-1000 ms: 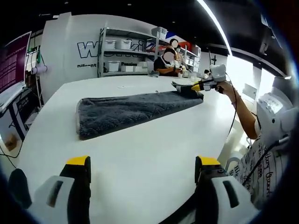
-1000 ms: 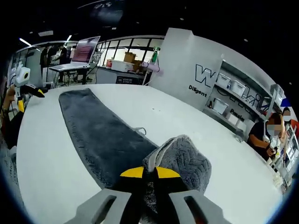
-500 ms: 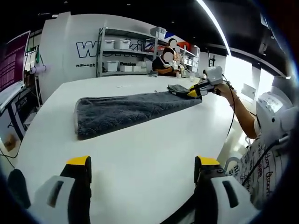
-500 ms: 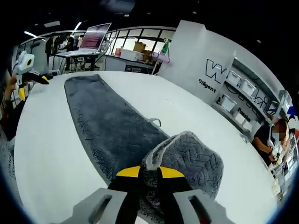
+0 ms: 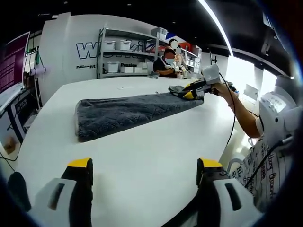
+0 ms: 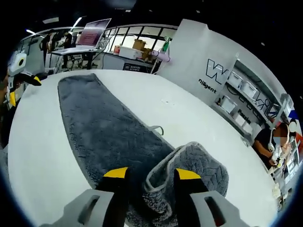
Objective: Fold the towel on the table until its edges align and the towel forms a compact rectangular stack.
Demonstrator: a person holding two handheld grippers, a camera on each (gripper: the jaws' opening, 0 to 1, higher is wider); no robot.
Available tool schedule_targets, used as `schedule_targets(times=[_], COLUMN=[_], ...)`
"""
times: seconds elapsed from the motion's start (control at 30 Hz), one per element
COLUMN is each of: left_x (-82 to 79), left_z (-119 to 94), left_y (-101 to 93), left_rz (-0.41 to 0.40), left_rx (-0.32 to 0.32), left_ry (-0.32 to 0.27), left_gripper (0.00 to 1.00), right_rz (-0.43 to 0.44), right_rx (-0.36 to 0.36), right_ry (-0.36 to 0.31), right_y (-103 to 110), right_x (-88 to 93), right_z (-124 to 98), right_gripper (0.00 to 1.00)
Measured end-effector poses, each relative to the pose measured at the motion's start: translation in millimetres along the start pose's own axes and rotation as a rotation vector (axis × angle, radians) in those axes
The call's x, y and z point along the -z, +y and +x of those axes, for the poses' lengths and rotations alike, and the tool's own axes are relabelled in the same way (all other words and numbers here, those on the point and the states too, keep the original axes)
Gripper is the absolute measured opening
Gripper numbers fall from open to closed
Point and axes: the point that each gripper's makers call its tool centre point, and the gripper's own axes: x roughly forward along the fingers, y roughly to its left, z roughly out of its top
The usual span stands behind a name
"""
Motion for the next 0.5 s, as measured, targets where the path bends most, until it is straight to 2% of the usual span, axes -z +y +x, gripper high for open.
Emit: schedule_targets(times=[0.1, 0.27, 0.33, 0.4, 0.5], left_x=[0.2, 0.6, 0.8, 1.0, 1.9], left_z=[-1, -5, -6, -7, -6], left_y=[0.1, 2.8, 4.1, 5.5, 5.9], left_rz=[0.003, 0.0, -0.002, -0.003, -0.004], left_rx=[0.0, -0.005, -0.009, -0.015, -0.014], left_ry=[0.0, -0.006, -0.008, -0.008, -0.005], left_gripper=[0.95, 0.95, 0.95, 0.95, 0.94], right_rz=[-0.017, 0.033, 0.046, 0.043, 0.043], right_rx=[0.035, -0.016, -0.017, -0.003, -0.003], right_ry=[0.037, 0.068, 0.052, 0.037, 0.02], right_y=[-9, -5, -4, -7, -9], right_x=[4.1, 16.8, 17.2, 15.9, 12.9], right_z=[6, 15, 15, 14, 12], right_gripper=[0.3, 0.26, 0.21, 0.12, 0.08])
